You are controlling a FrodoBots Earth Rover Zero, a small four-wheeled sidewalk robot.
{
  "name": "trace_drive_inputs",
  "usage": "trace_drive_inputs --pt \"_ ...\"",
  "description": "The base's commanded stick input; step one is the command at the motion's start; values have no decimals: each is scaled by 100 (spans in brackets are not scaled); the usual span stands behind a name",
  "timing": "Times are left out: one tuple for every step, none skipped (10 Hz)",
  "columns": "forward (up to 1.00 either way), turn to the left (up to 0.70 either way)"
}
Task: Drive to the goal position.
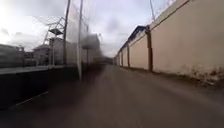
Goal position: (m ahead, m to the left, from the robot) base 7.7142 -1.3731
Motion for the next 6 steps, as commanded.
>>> trace_drive_inputs --pt "50 0" --pt "50 0" --pt "50 0" --pt "50 0" --pt "50 0" --pt "50 0"
